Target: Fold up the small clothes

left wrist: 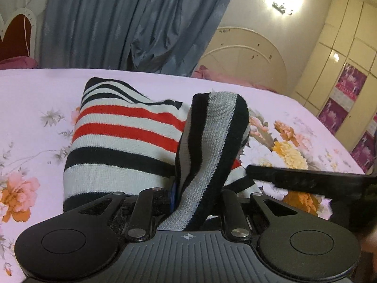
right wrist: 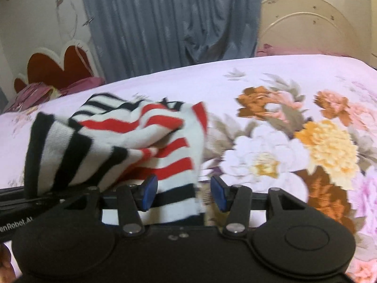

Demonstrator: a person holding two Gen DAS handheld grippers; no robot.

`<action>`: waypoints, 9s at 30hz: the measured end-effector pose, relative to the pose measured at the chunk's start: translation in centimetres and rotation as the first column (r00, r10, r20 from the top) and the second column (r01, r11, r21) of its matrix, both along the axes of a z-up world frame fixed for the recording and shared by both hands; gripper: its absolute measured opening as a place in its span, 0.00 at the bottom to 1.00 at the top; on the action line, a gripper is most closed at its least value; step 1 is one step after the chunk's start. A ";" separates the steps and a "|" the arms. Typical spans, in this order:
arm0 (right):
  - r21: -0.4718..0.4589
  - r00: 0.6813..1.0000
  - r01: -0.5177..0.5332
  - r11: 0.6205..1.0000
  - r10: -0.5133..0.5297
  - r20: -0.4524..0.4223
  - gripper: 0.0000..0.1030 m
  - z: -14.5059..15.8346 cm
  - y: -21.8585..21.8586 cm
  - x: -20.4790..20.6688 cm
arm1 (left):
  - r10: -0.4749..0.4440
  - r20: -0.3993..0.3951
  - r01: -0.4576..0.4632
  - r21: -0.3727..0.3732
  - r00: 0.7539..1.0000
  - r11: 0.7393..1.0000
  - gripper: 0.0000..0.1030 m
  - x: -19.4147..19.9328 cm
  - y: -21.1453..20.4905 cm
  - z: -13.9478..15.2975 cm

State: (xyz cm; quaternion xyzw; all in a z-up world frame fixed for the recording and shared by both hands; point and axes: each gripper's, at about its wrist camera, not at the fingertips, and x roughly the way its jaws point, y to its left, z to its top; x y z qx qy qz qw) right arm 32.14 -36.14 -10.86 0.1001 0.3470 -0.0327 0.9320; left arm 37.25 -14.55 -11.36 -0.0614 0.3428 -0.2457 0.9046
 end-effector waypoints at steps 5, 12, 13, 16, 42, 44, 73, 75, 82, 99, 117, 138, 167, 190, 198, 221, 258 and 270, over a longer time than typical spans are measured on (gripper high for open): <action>0.097 0.999 0.006 0.995 -0.010 0.035 0.55 1.5 -1.5 -0.2 | -0.011 0.004 0.011 0.035 1.000 0.999 0.34 -0.5 -1.7 0.4; 0.218 0.998 -0.041 0.975 0.031 0.048 0.67 3.0 -1.1 1.2 | -0.074 0.020 0.072 0.076 0.997 0.994 0.54 -1.9 -2.7 1.5; 0.246 0.999 -0.044 0.968 0.036 0.037 0.73 2.8 -1.1 1.4 | -0.077 0.016 0.076 0.068 0.997 0.995 0.54 -2.1 -2.5 1.8; 0.317 0.999 -0.044 0.947 0.046 0.000 0.74 2.1 -1.0 2.1 | -0.101 0.016 0.100 0.070 0.995 0.993 0.54 -3.1 -2.3 2.4; 0.480 0.989 0.011 0.877 0.062 -0.136 0.43 -2.0 0.8 5.7 | 0.125 -0.041 -0.122 0.069 0.991 0.990 0.60 -0.2 6.4 2.1; 0.424 0.990 -0.013 0.906 0.070 -0.119 0.25 -2.0 1.4 5.9 | 0.134 -0.044 -0.131 0.068 0.990 0.989 0.60 0.2 6.2 1.7; 0.156 0.995 -0.072 0.985 0.082 -0.058 0.38 0.9 -1.2 -3.4 | 0.098 -0.083 -0.091 0.083 0.992 0.992 0.72 2.2 2.7 -1.7; 0.100 0.993 -0.072 0.992 0.081 -0.090 0.24 0.1 -0.7 -3.4 | 0.089 -0.080 -0.082 0.091 0.993 0.993 0.74 2.1 2.5 -1.7; 0.099 0.989 -0.023 0.995 0.037 -0.144 0.24 -2.0 -1.3 -3.3 | 0.061 -0.090 -0.051 0.111 0.994 0.992 0.77 1.9 2.4 -2.2; -0.048 0.982 -0.190 0.981 0.189 -0.012 0.46 7.4 1.9 1.2 | 0.025 -0.083 -0.006 0.216 0.996 0.976 0.77 3.9 1.1 2.4; 0.217 0.992 -0.019 0.976 0.045 -0.117 0.31 -0.1 -3.0 11.1 | 0.146 -0.203 -0.136 0.067 0.968 0.989 0.77 14.0 0.5 -1.6; 0.009 0.998 -0.052 0.999 0.052 0.036 0.24 1.8 -2.0 11.0 | 0.161 -0.090 -0.155 0.073 0.983 0.985 0.77 14.0 -0.1 -1.6; 0.023 0.991 -0.136 0.990 0.136 -0.003 0.26 2.1 1.0 6.5 | 0.084 -0.036 -0.078 0.139 0.996 0.987 0.77 7.7 0.2 0.4; -0.052 0.994 -0.106 0.993 0.105 -0.024 0.32 1.5 0.4 0.9 | 0.097 -0.039 -0.092 0.111 0.995 0.990 0.77 3.3 1.6 -0.2; -0.035 0.992 -0.118 0.992 0.116 -0.057 0.17 0.8 0.9 -2.9 | 0.083 -0.099 -0.072 0.107 0.992 0.992 0.77 0.0 2.7 -1.7; 0.121 0.991 -0.042 0.992 0.056 -0.119 0.52 0.6 -1.3 -2.9 | 0.104 -0.160 -0.086 0.115 0.982 0.990 0.78 0.5 2.8 -1.4; 0.394 0.977 -0.142 0.908 0.193 -0.094 0.50 -4.1 -4.2 7.3 | 0.057 -0.264 -0.077 -0.065 0.963 0.995 0.82 8.8 1.9 -3.9; 0.410 0.982 -0.172 0.896 0.189 -0.001 0.33 -0.2 -2.4 5.8 | 0.080 -0.197 -0.102 -0.103 0.977 0.989 0.54 7.3 3.8 -0.4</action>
